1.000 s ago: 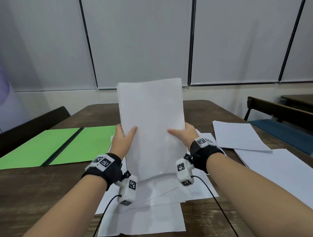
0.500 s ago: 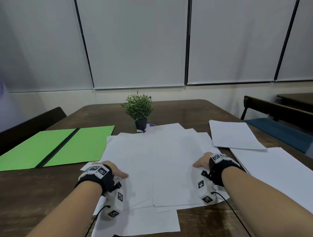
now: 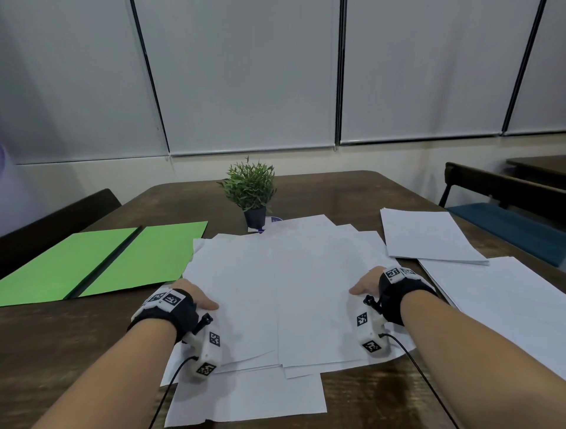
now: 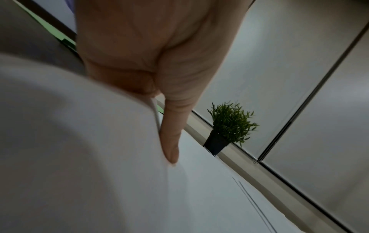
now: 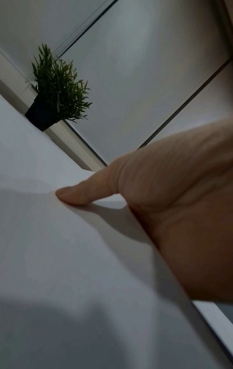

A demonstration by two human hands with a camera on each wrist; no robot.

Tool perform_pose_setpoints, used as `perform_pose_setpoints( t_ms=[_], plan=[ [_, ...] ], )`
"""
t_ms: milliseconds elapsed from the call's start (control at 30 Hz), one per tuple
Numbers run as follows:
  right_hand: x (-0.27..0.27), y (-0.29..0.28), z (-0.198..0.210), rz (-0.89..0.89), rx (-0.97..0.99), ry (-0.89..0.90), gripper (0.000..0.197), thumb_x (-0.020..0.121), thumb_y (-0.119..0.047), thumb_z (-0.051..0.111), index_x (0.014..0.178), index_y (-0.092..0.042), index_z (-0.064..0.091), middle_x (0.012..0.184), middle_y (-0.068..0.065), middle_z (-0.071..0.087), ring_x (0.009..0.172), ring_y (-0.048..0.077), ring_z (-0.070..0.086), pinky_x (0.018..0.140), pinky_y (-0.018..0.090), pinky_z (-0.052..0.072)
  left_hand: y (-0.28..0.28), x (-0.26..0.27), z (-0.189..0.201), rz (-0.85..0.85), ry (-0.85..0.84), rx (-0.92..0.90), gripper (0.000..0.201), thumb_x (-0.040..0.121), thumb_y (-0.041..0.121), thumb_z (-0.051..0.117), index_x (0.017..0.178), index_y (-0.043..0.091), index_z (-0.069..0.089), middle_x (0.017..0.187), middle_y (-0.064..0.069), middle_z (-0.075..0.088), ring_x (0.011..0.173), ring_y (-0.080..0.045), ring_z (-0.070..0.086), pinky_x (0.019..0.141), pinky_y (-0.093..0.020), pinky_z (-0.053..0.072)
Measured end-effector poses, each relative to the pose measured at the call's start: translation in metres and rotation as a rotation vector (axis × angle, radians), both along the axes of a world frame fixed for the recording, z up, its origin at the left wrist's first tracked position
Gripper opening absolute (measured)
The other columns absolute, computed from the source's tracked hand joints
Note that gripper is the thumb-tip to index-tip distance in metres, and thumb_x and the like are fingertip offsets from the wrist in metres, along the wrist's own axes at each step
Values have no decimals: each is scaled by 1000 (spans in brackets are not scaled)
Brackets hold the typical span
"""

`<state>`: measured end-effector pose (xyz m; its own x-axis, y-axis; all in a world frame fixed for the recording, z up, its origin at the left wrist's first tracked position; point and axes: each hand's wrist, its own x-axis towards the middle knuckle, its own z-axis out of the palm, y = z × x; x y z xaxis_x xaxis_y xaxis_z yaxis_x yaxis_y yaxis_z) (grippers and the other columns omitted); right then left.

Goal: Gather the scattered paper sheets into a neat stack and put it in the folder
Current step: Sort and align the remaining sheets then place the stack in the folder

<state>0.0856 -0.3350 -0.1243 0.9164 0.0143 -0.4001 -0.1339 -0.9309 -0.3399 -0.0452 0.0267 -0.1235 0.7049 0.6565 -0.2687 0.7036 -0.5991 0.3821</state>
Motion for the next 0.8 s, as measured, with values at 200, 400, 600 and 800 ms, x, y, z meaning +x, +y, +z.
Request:
perform_pose_setpoints(
  t_ms=[200, 400, 600, 800],
  plan=[
    [4, 5, -7, 10, -83, -43, 62, 83, -57, 60, 132, -19, 55, 138, 5, 53, 120, 25, 54, 95, 30, 43, 7, -1, -3, 15, -134, 17, 55, 71, 21, 82, 115, -1, 59, 117, -16, 64, 106, -30, 61, 90, -33, 50],
    [55, -2, -46, 47, -118, -50, 80, 62, -70, 55, 128, -25, 58, 135, 0, 56, 118, 23, 55, 93, 32, 43, 1, 1, 34, -96, -461, 125, 33, 77, 11, 69, 108, 4, 60, 108, -16, 66, 99, -32, 62, 82, -34, 49],
    [15, -1, -20, 80, -37, -64, 58, 81, -58, 46, 123, -20, 57, 132, 2, 54, 122, 27, 51, 97, 35, 40, -21, 7, 111, -134, -899, 258, 24, 88, 12, 62, 110, 7, 53, 111, -16, 64, 104, -35, 59, 86, -38, 46],
    [6, -1, -7, -216, 351, -75, 67, 100, -55, 22, 146, -9, 36, 151, 13, 36, 137, 29, 36, 112, 34, 25, -57, 30, 127, -150, -1001, -34, 32, 82, 10, 66, 112, 6, 55, 113, -12, 64, 105, -30, 60, 90, -36, 49]
  ],
)
